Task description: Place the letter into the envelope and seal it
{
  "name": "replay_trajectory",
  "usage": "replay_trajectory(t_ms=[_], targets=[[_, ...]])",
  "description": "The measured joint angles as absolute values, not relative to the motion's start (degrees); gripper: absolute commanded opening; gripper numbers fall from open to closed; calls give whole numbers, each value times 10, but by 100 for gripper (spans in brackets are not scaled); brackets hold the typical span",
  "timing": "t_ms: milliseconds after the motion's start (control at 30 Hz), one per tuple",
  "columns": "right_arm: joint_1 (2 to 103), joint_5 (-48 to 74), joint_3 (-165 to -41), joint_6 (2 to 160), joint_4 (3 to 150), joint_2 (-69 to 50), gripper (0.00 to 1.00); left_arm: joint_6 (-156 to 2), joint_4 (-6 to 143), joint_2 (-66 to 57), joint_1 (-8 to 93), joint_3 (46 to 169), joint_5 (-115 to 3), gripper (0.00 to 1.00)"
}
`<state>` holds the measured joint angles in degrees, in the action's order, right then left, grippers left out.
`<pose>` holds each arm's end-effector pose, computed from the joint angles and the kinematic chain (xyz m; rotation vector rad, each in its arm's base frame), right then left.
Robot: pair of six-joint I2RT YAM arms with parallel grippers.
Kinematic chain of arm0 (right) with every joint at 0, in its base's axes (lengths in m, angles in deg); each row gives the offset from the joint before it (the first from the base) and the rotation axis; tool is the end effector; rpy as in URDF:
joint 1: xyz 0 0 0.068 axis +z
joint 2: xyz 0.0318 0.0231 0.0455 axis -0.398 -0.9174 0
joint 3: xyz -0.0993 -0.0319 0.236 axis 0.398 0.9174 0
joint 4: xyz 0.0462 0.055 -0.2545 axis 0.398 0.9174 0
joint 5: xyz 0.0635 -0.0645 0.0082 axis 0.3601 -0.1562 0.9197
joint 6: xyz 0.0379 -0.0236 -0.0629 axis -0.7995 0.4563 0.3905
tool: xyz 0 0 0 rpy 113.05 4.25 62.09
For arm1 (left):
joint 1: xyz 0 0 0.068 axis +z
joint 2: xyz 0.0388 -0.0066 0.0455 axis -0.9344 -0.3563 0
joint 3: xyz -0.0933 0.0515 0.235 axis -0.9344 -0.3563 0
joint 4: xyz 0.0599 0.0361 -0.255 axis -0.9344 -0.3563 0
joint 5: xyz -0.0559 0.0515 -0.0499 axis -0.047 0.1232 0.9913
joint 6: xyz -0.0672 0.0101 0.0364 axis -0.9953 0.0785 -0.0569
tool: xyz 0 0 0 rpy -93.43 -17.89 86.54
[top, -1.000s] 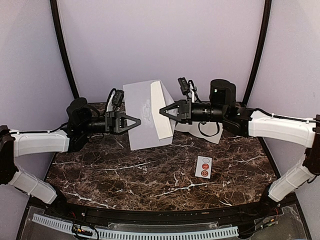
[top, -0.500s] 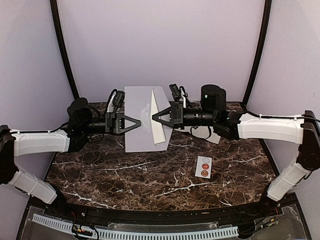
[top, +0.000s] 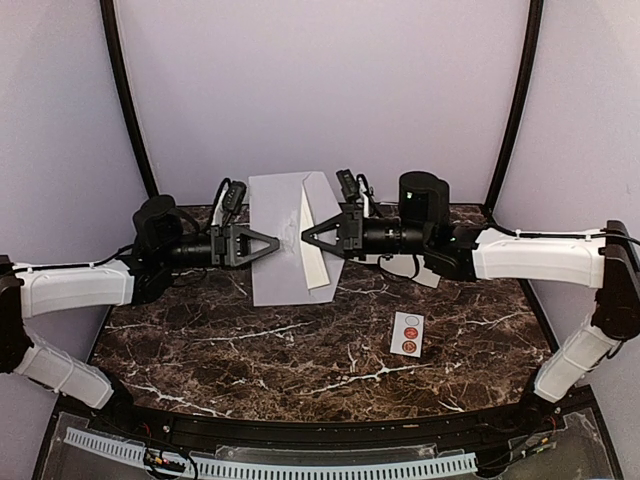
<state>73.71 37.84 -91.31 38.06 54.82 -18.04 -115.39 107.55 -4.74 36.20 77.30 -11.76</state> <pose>0.2272 0.3278 0.2980 -0.5145 1.9091 1.7031 0.2324 -0.2126 0.2814 0.6384 1.6714 -1.7577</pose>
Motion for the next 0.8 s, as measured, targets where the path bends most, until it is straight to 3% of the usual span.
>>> replay_trajectory(t_ms=[367, 400, 533, 800], targets=[[733, 373, -906, 394, 570, -146, 0, -1152, 1055, -7, 369, 765, -148, 1], [733, 374, -906, 393, 570, -146, 0, -1158, 1062, -9, 369, 763, -147, 0], [733, 374, -904, 395, 574, -146, 19, -1173, 1083, -16, 369, 755, -146, 0], [731, 374, -858, 388, 586, -122, 18, -1187, 1103, -16, 369, 744, -160, 0]])
